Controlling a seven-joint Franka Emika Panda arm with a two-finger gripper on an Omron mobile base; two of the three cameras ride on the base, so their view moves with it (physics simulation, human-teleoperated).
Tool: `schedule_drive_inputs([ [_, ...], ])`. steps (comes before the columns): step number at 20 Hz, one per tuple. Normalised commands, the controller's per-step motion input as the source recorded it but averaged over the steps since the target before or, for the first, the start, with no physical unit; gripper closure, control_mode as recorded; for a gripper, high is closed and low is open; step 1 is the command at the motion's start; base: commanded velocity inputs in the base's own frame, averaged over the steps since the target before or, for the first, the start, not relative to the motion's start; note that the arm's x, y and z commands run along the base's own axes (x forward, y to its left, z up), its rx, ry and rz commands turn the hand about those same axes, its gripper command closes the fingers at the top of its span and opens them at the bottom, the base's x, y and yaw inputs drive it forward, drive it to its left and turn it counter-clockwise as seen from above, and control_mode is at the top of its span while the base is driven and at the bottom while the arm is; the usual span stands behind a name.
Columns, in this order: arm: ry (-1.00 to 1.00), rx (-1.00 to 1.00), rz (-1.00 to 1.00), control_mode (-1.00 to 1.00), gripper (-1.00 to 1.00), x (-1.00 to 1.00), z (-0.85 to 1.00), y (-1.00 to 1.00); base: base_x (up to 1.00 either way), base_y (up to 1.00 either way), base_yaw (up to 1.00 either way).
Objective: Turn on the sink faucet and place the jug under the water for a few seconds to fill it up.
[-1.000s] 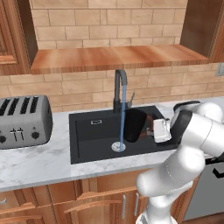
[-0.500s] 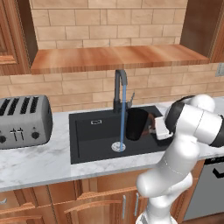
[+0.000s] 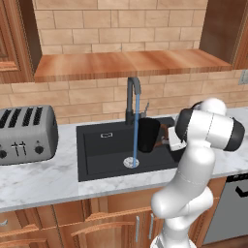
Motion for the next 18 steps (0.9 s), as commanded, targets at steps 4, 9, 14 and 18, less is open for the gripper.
schedule_drive_inputs([
  [4,0.01,-0.03,0.0,-1.0,1.0,0.24,-0.14,0.01,0.0,0.0,0.0],
  [9,0.01,-0.01,0.0,-1.0,1.0,0.14,-0.03,0.01,0.0,0.0,0.0],
  [14,0.0,-0.01,0.0,-1.0,1.0,-0.01,0.0,0.0,0.0,0.0,0.0],
  [18,-0.04,-0.02,0.0,-1.0,1.0,-0.32,0.0,0.0,0.0,0.0,0.0],
])
